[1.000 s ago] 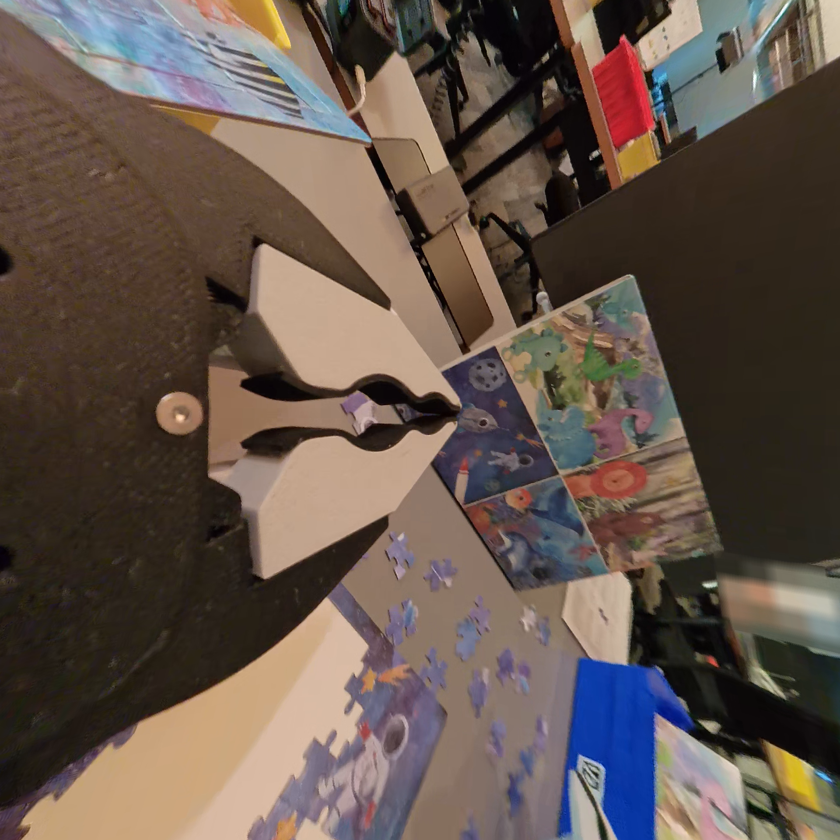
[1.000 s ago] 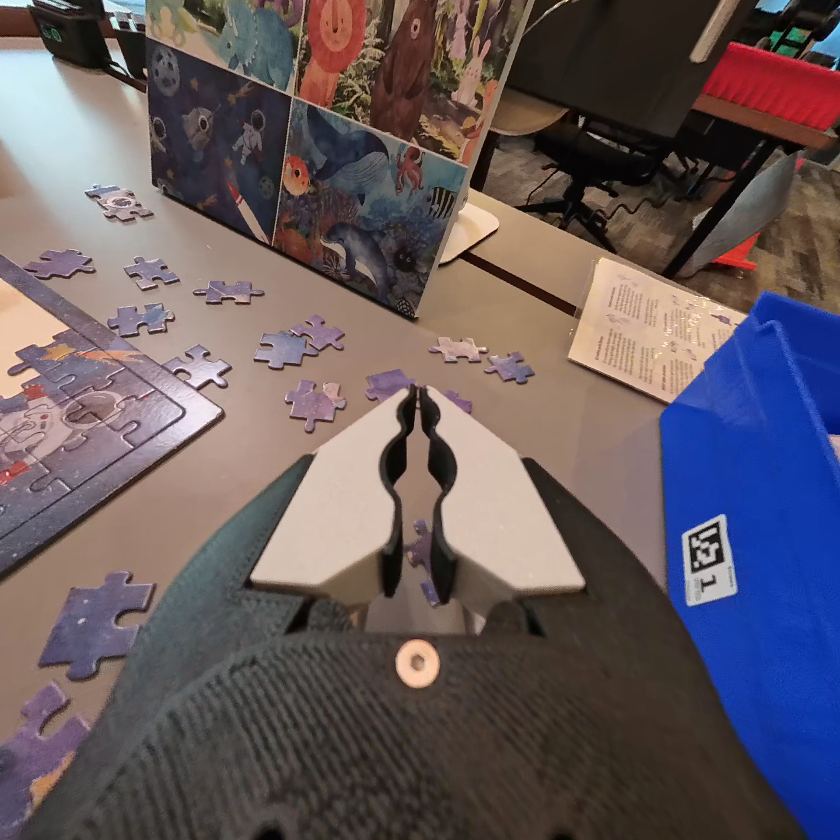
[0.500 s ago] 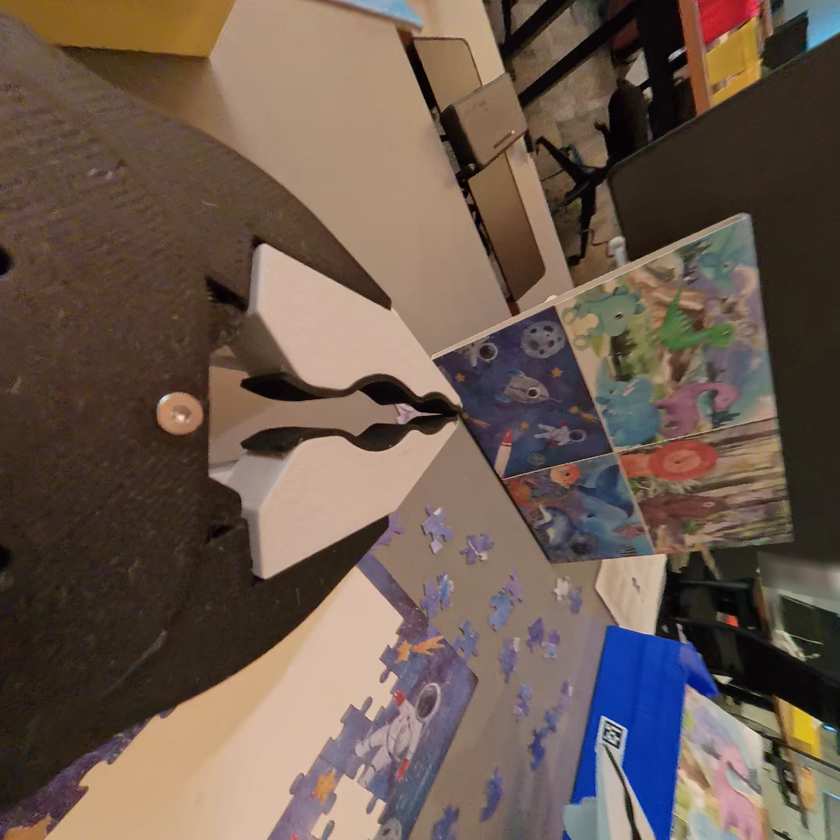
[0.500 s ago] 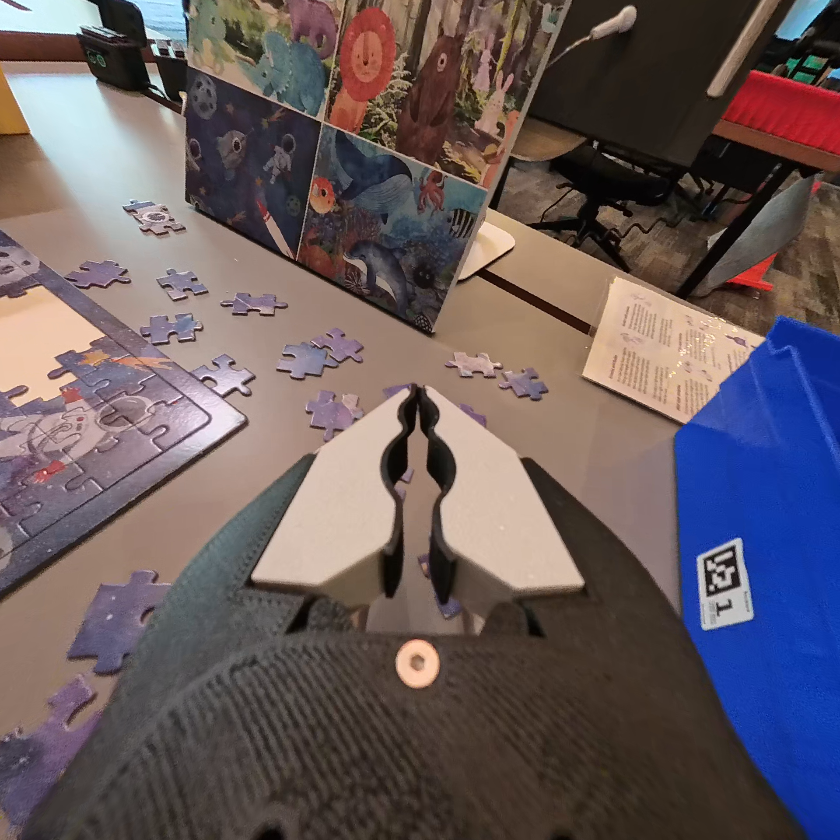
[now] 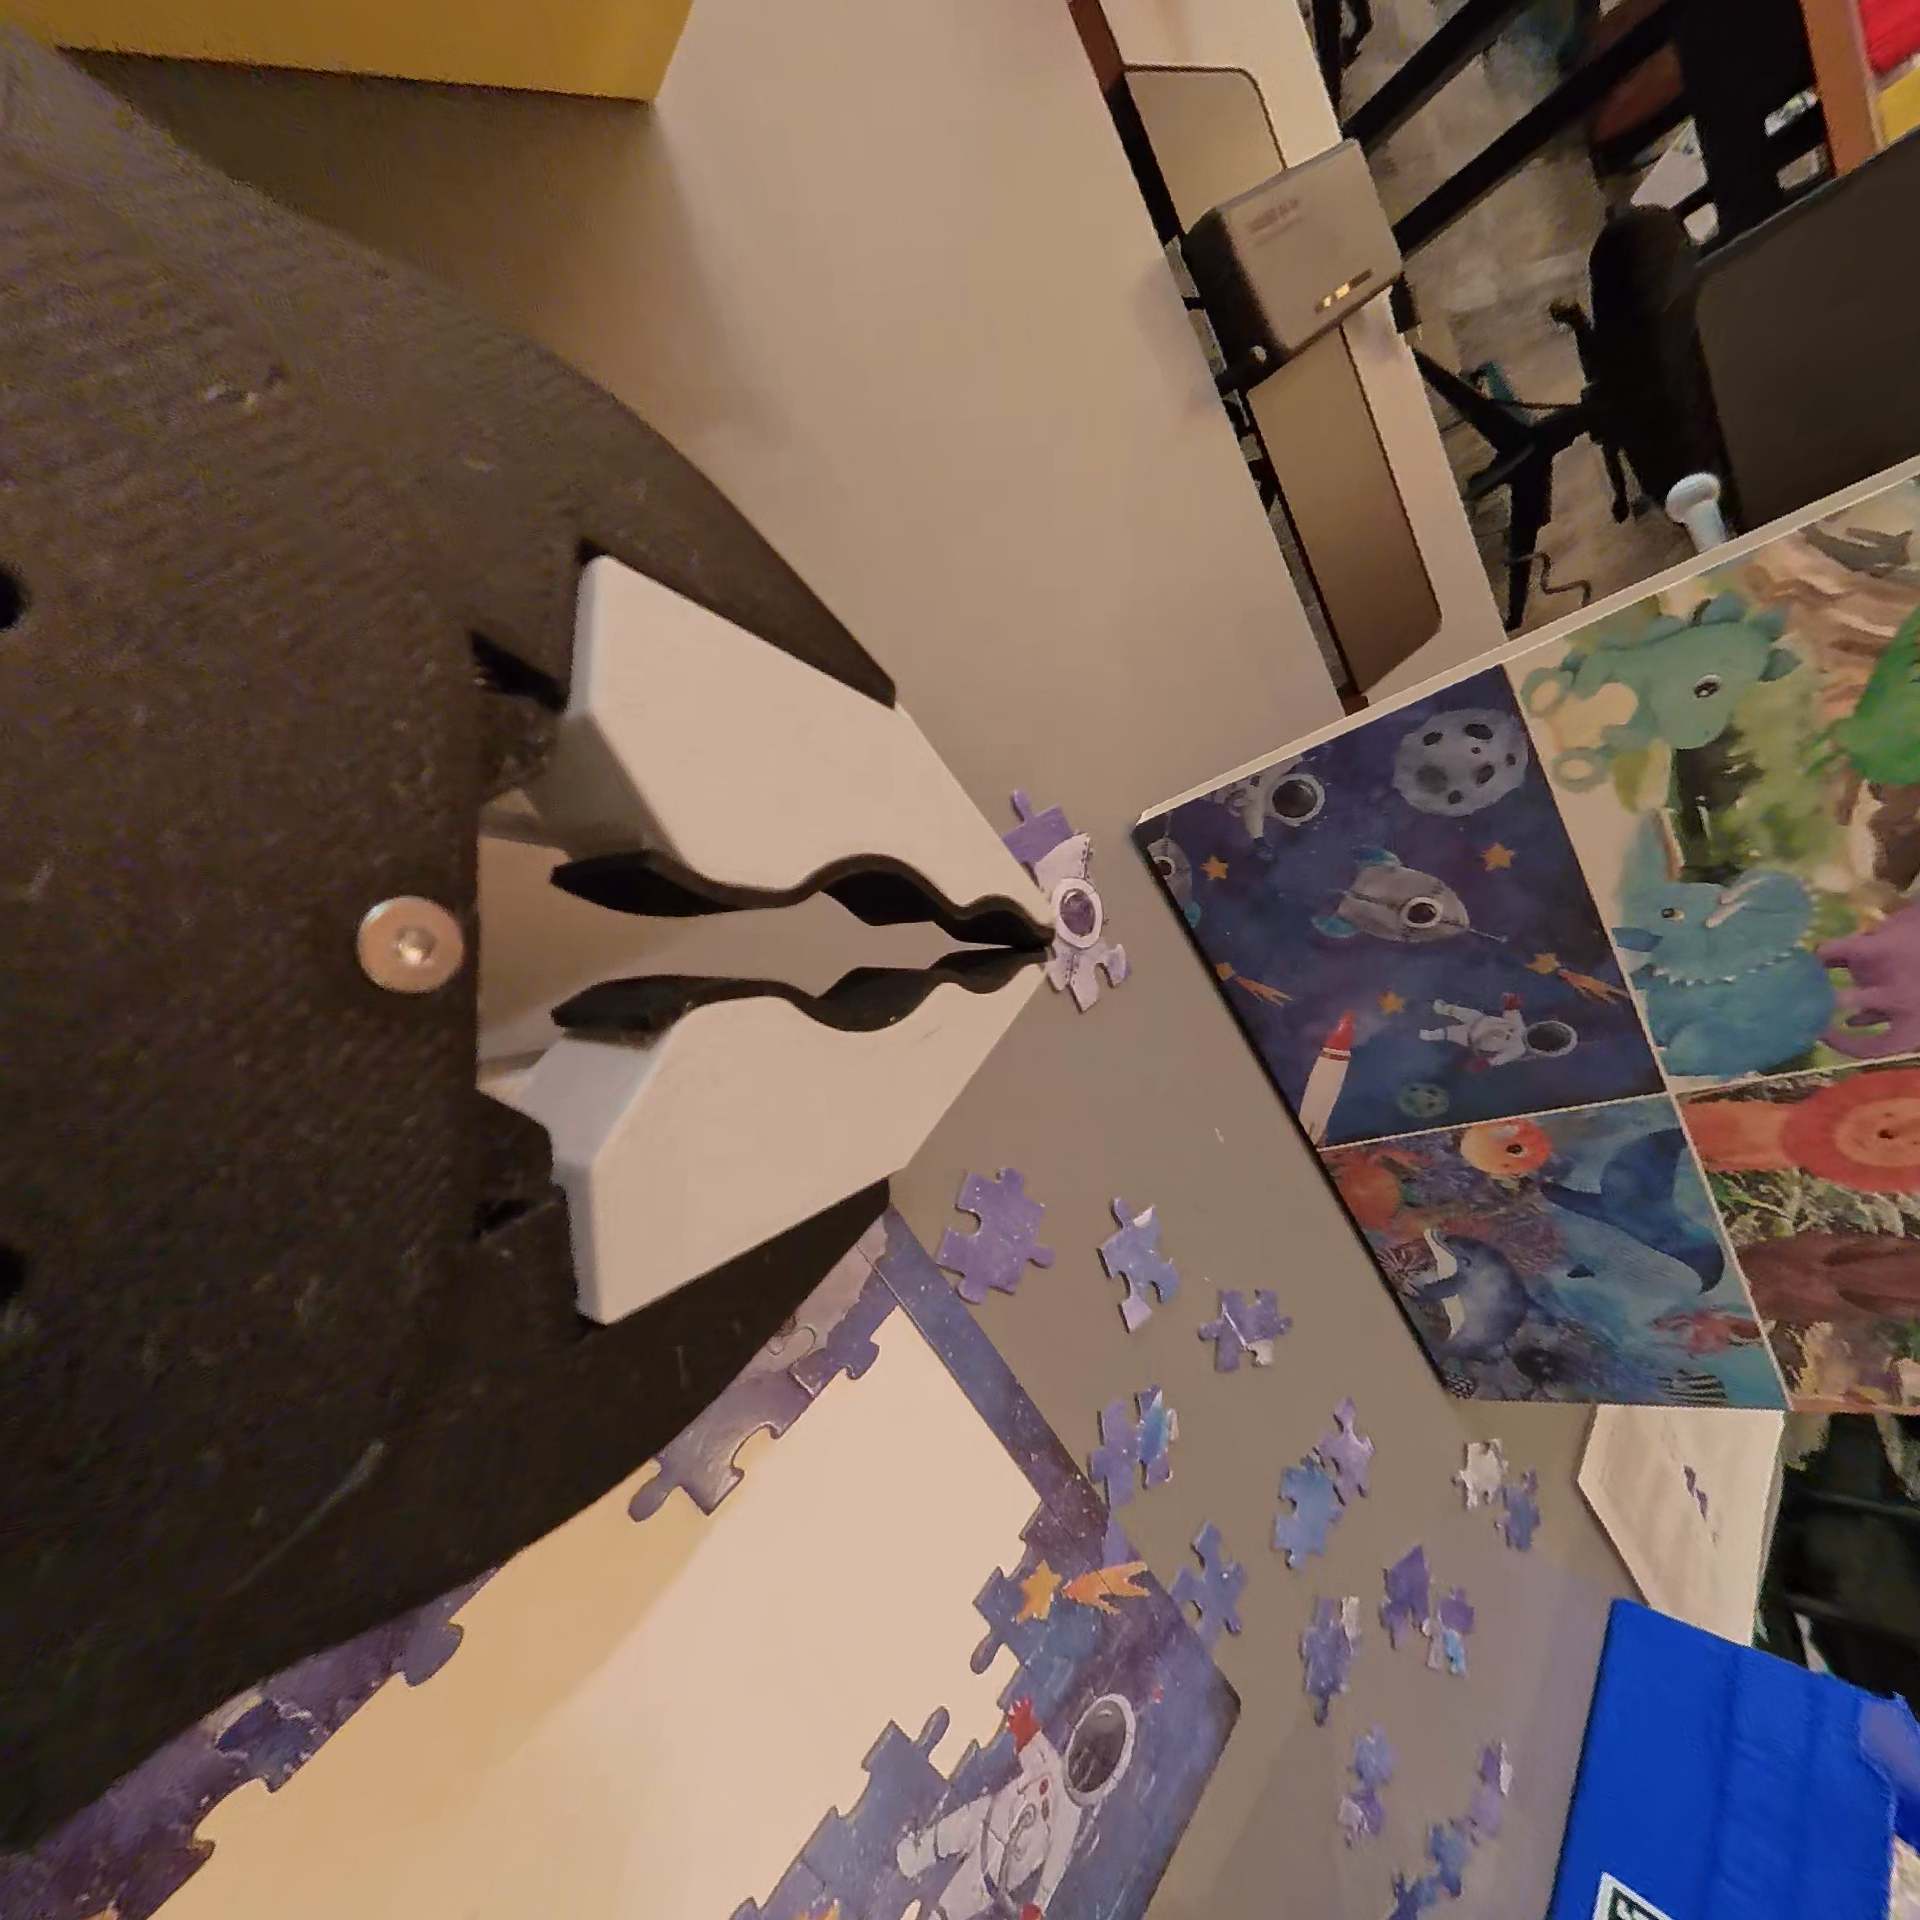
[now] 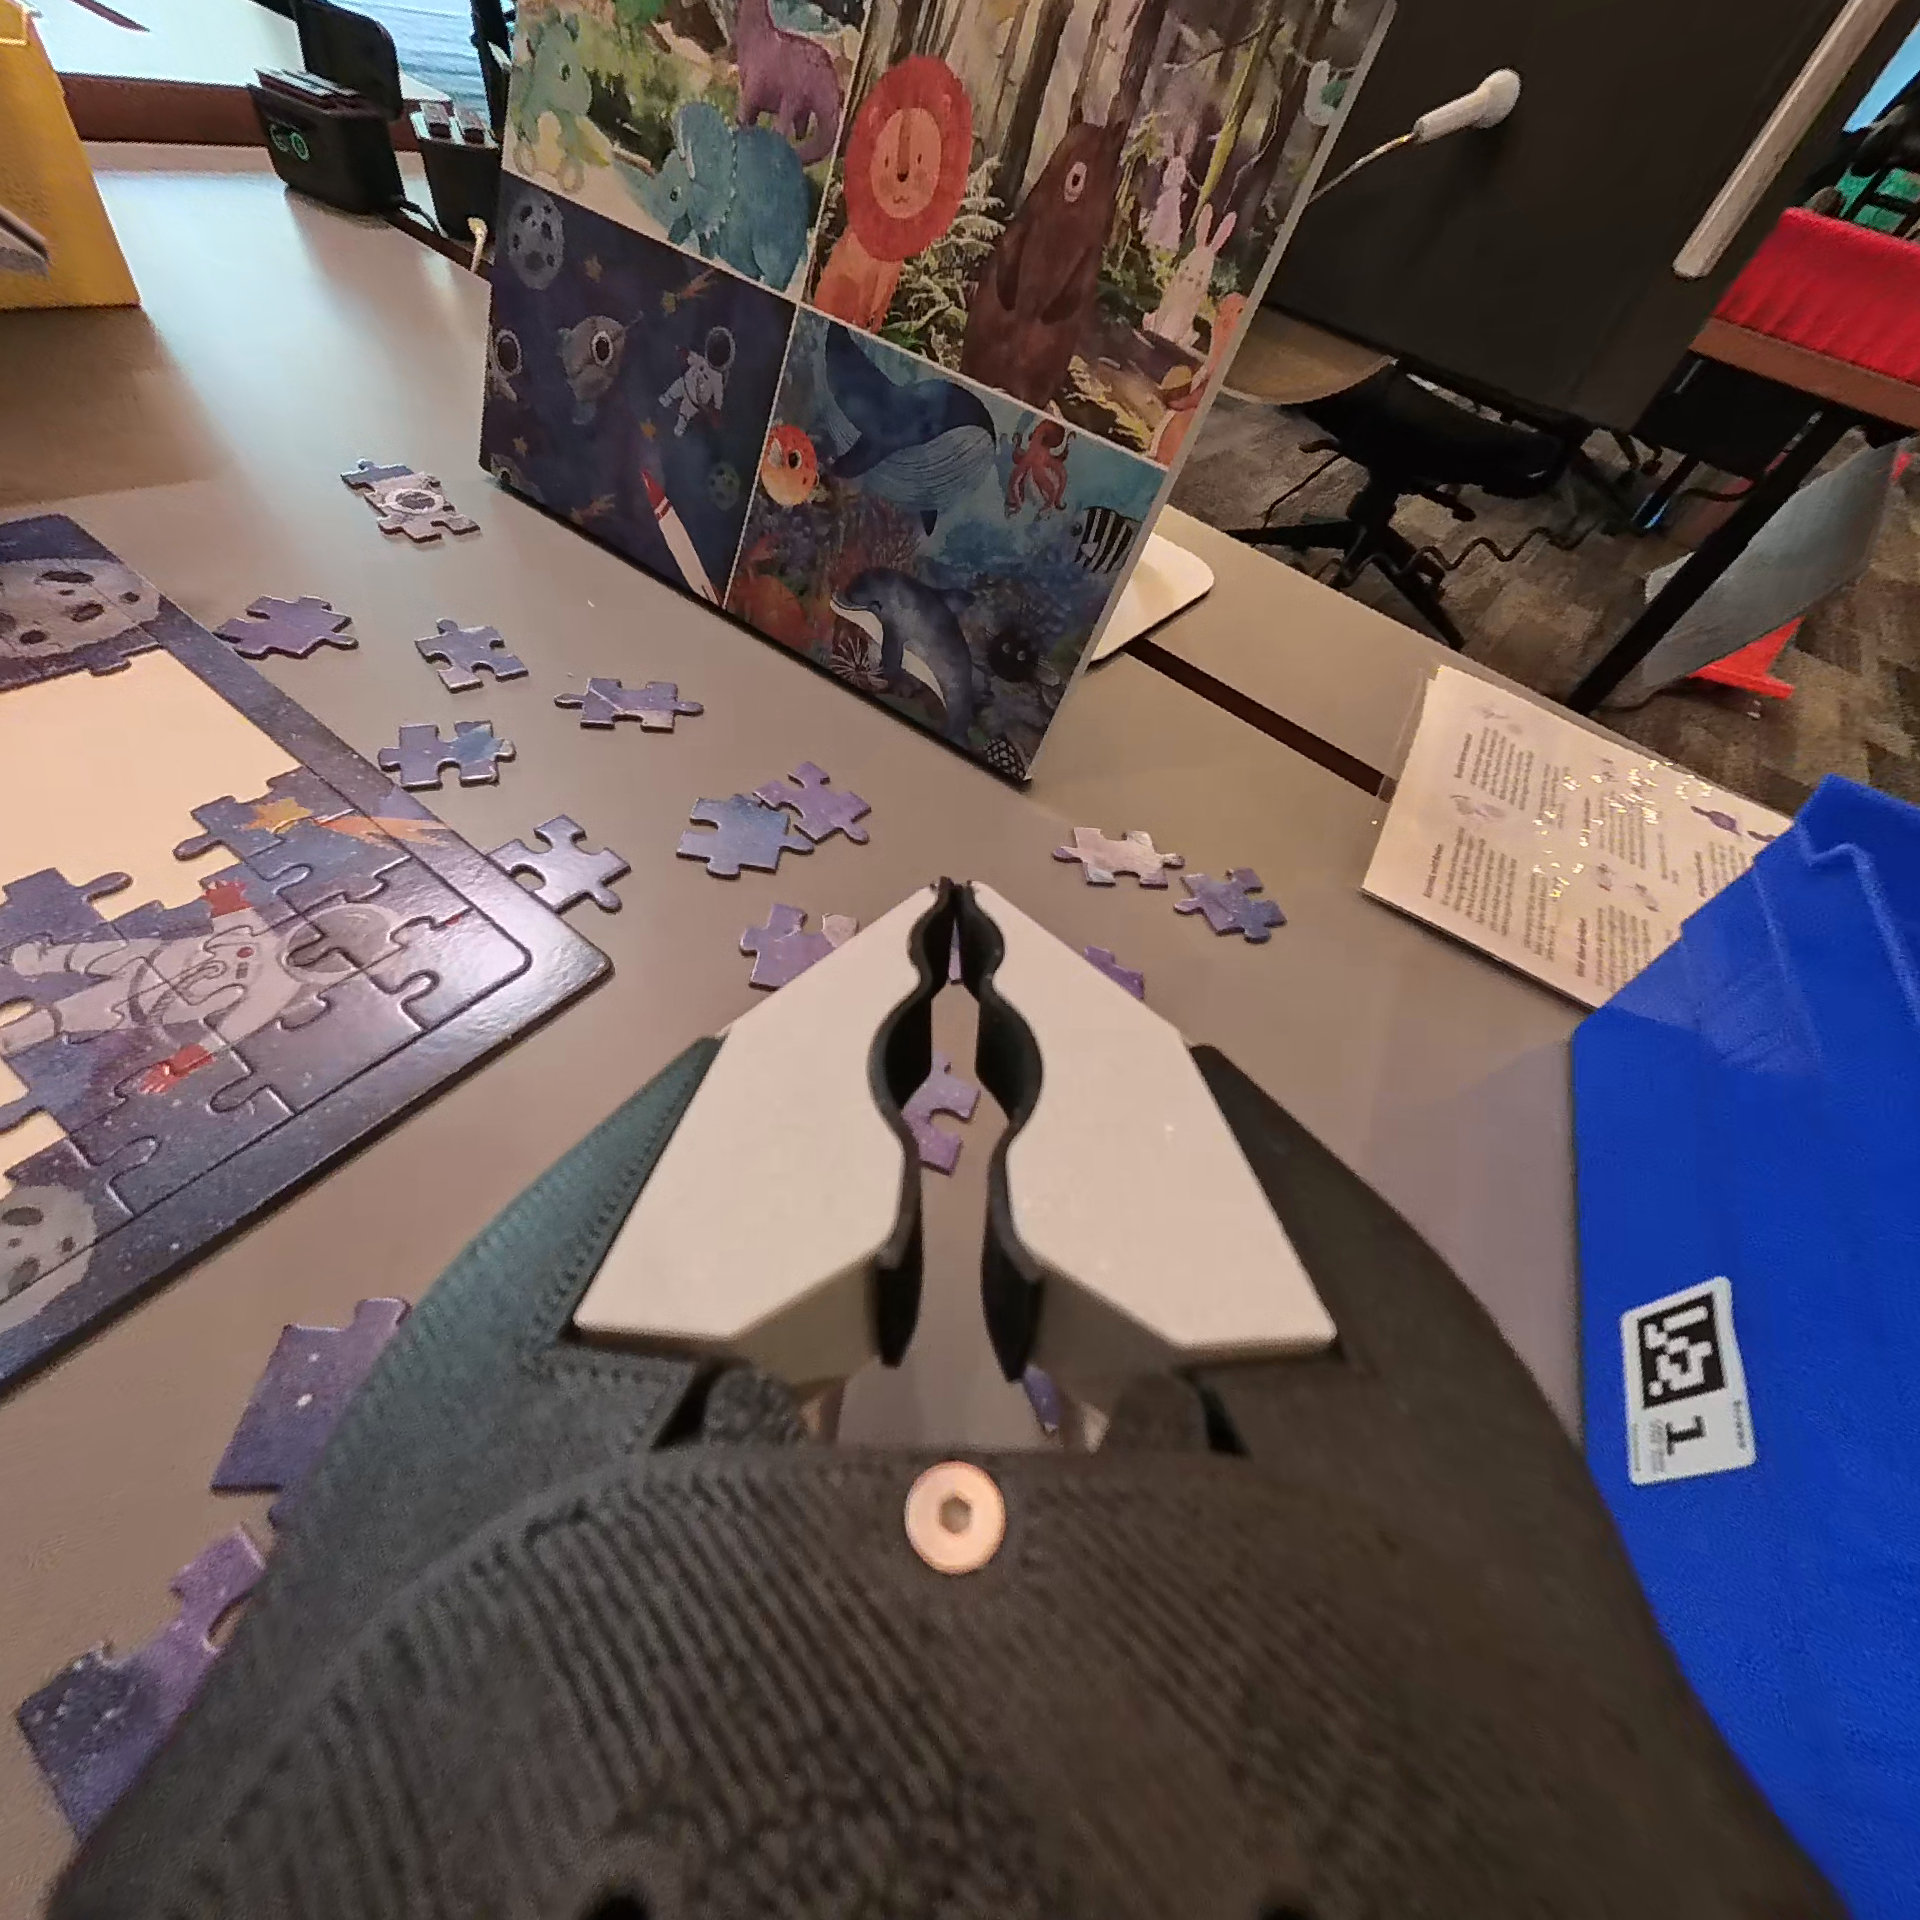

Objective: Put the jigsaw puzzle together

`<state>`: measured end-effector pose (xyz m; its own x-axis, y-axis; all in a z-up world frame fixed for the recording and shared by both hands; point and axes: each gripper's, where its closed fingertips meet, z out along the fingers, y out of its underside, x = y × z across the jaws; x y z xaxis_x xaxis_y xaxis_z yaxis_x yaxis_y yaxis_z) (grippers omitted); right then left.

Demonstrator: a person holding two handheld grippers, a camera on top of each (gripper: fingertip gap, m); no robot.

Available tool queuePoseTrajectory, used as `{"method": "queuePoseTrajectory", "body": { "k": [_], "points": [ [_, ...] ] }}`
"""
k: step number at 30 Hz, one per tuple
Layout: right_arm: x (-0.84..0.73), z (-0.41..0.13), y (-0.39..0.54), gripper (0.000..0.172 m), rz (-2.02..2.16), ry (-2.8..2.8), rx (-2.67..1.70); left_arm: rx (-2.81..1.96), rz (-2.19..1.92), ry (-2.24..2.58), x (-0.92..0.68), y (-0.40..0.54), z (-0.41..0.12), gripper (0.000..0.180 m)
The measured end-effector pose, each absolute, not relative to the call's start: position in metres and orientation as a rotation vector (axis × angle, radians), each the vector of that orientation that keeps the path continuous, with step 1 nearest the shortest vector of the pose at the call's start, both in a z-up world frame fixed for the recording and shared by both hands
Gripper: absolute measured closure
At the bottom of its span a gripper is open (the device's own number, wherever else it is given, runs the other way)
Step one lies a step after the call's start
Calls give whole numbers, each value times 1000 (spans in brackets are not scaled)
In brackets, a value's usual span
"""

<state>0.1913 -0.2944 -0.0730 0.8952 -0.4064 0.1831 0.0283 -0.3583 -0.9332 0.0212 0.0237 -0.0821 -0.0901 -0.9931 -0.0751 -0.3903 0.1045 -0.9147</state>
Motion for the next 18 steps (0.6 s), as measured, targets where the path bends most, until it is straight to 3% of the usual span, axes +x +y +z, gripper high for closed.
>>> {"method": "queuePoseTrajectory", "body": {
  "k": [18],
  "points": [
    [188, -75, -290, 172, -358, 308, -1860, -1371, -865, 1629, 22, 33, -92, 180]
  ]
}}
